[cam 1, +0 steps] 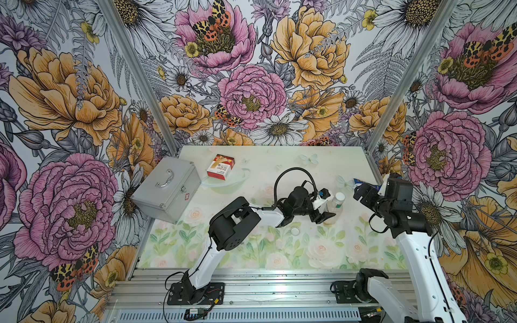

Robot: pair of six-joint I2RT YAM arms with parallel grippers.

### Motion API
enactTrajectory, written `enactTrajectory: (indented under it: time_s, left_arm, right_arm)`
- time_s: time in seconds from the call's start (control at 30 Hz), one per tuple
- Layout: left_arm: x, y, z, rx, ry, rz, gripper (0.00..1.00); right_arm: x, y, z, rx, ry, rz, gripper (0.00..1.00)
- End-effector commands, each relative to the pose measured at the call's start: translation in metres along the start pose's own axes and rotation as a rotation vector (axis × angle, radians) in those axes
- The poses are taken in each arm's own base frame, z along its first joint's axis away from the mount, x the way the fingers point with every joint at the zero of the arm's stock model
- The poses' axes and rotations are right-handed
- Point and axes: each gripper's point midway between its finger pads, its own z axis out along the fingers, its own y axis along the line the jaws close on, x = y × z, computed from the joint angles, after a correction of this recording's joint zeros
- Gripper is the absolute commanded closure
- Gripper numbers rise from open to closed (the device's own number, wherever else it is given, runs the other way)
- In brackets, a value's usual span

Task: Screw on the bottle caps
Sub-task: Place the plastic bottle at the center of the board, then pick up the bottle cap from the center of the board.

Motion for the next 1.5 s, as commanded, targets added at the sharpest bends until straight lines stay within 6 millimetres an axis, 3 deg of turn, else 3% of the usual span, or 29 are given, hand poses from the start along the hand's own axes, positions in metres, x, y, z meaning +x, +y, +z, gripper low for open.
enactTrajectory:
  time_s: [0.0, 0.17, 0.4, 0.53, 0.8, 0.97, 1.1, 1.4, 1.47]
  left_arm:
    - [-0.041, 0.003, -0.017, -0.029, -0.066, 0.063, 0.16]
    - [-0.069, 0.005, -0.036, -0.041, -0.112, 0.083, 0.14]
    - [-0.106, -0.001, -0.083, -0.058, -0.165, 0.112, 0.06]
    - [-0.127, 0.002, -0.126, -0.121, -0.191, 0.109, 0.02]
    - [-0.138, 0.030, -0.227, -0.354, -0.079, 0.020, 0.01]
    - [-0.115, 0.044, -0.294, -0.554, 0.089, -0.205, 0.01]
    - [-0.089, 0.057, -0.343, -0.634, 0.083, -0.490, 0.01]
    - [-0.053, 0.077, -0.401, -0.783, 0.045, -0.730, 0.01]
    - [-0.041, 0.087, -0.412, -0.829, 0.059, -0.799, 0.01]
  right_arm:
    - [-0.009, 0.010, -0.009, -0.035, -0.001, -0.028, 0.05]
    - [-0.012, 0.025, -0.012, -0.099, 0.028, -0.076, 0.08]
    - [-0.028, 0.056, -0.024, -0.197, 0.056, -0.122, 0.15]
    - [-0.027, 0.075, -0.027, -0.175, 0.098, -0.202, 0.18]
    - [0.001, 0.141, -0.034, -0.254, 0.231, -0.377, 0.29]
    - [0.038, 0.174, -0.036, -0.293, 0.355, -0.491, 0.45]
    - [0.069, 0.195, -0.036, -0.306, 0.437, -0.563, 0.59]
    - [0.142, 0.208, -0.020, -0.291, 0.590, -0.695, 0.58]
    - [0.153, 0.200, -0.004, -0.210, 0.582, -0.676, 0.50]
